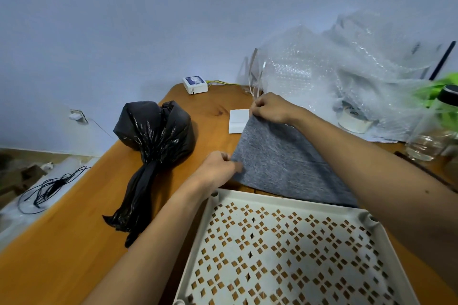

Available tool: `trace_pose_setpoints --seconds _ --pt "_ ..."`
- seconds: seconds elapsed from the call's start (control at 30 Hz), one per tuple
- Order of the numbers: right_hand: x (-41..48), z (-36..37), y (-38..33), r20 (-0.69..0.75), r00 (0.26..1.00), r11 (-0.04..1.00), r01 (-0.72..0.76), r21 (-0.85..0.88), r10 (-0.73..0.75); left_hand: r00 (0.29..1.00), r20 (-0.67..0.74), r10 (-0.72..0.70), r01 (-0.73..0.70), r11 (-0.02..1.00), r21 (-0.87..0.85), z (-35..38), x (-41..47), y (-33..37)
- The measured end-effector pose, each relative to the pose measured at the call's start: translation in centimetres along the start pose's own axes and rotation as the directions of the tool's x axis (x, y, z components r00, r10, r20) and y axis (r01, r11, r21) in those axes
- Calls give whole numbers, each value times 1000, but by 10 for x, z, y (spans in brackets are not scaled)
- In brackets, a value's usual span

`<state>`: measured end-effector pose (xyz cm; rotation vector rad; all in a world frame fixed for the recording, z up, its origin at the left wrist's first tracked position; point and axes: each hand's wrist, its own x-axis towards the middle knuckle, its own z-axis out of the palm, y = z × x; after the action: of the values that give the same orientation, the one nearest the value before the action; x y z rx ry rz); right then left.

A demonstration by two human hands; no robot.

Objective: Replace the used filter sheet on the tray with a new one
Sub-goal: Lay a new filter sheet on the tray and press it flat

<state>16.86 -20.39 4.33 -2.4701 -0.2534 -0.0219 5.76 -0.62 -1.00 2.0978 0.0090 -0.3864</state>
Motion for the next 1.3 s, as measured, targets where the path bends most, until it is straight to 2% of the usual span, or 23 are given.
trace_pose_setpoints --seconds 0.1,0.33,0.47,0.57,0.7,0.77,0.83,0.87,0.93,1.03,1.13,1.3 --pt "6 15 0 18 1000 1000 19 -3 -19 998 66 0 -1 1000 20 -4 5 5" --pt "6 42 10 18 1000 1000 -5 18 5 999 -43 -26 26 1000 -7 3 44 12" --pt "-10 28 17 -88 996 999 -32 -15 31 999 -7 -42 42 999 32 0 62 8" --pt "-37 0 39 -213 967 986 -159 -58 143 997 13 -74 73 996 50 -3 70 5" --pt "-92 -29 90 -353 869 890 -424 -170 346 995 67 -73 68 995 75 0 69 11" --pt "-120 -32 107 -337 832 824 -524 -215 441 995 80 -67 58 993 104 1 72 16" --pt "-144 -29 111 -280 838 814 -532 -233 468 999 18 -41 37 983 181 3 80 17" --pt "-152 -26 110 -252 862 839 -494 -226 440 999 -37 -15 24 968 248 4 84 18" --pt "-162 -20 105 -290 882 890 -427 -158 372 990 -131 58 -3 922 388 11 87 16" --pt "-163 -15 106 -338 839 898 -436 54 427 973 -180 146 -48 886 462 19 88 11" --pt "-160 -7 118 -294 812 863 -471 181 504 974 -174 142 -57 905 421 19 88 6" --pt "-161 3 122 -305 777 834 -501 231 551 977 -173 128 -93 976 196 14 90 0"
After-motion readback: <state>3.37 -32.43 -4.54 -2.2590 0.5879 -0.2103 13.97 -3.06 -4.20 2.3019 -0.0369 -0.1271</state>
